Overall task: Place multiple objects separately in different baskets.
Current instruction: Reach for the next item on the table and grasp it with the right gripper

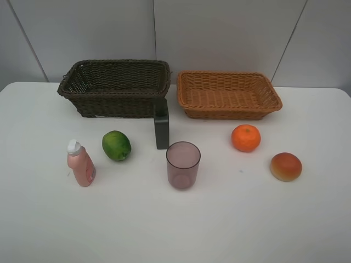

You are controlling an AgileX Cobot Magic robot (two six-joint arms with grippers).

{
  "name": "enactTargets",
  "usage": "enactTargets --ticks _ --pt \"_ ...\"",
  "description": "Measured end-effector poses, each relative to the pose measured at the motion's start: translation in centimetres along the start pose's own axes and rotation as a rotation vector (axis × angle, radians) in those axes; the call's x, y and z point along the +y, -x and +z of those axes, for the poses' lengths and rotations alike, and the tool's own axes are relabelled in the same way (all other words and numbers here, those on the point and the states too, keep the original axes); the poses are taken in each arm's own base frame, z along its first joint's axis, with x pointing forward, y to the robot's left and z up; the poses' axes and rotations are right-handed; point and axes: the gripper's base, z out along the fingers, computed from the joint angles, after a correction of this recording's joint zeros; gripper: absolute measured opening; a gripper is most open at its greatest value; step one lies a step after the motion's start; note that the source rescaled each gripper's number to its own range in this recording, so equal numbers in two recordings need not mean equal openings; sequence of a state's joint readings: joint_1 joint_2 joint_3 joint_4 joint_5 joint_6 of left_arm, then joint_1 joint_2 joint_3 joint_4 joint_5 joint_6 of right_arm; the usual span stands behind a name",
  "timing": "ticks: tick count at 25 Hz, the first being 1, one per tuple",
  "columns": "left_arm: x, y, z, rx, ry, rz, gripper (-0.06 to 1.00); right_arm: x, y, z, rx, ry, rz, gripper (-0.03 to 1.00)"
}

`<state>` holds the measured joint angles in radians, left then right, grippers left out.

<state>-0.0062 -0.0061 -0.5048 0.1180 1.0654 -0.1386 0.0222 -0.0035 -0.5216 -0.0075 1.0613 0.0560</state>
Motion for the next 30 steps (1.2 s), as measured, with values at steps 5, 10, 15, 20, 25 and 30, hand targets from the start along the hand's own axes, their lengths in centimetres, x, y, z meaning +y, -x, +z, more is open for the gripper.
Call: enactTargets --ticks 5,10,15,20,25,30 --pt "0.00 0.00 0.00 0.000 0.000 0.000 1.00 0.00 0.00 0.00 0.000 0.000 0.000 0.85" --pt "0.00 0.00 0.00 0.000 0.000 0.000 1.00 0.00 0.00 0.00 0.000 0.000 0.000 0.85" --pt "0.00 0.00 0.00 0.000 0.000 0.000 1.00 0.00 0.00 0.00 0.000 0.000 0.000 0.85" --pt "0.00 0.00 0.00 0.000 0.000 0.000 1.00 0.00 0.00 0.00 0.000 0.000 0.000 0.85" --pt "0.00 0.00 0.00 0.000 0.000 0.000 1.00 0.00 0.00 0.00 0.000 0.000 0.000 0.85" --pt "0.00 0.00 0.00 0.000 0.000 0.000 1.00 0.00 0.00 0.00 0.000 0.000 0.000 0.85"
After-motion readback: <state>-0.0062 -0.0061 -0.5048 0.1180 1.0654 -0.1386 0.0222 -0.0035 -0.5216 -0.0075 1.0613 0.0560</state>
